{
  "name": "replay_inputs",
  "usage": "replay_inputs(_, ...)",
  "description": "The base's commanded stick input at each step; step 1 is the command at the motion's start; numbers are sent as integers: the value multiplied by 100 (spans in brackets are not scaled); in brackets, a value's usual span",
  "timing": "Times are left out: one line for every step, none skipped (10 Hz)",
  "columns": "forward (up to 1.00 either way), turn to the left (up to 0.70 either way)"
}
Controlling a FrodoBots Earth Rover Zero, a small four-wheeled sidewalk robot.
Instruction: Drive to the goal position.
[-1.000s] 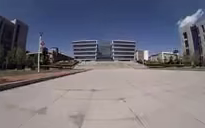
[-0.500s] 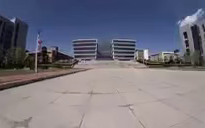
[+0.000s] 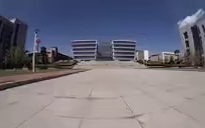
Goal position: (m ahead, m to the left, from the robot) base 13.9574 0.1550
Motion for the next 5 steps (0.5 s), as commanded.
replay_inputs(70, 1)
replay_inputs(70, 1)
replay_inputs(70, 1)
replay_inputs(70, 1)
replay_inputs(70, 1)
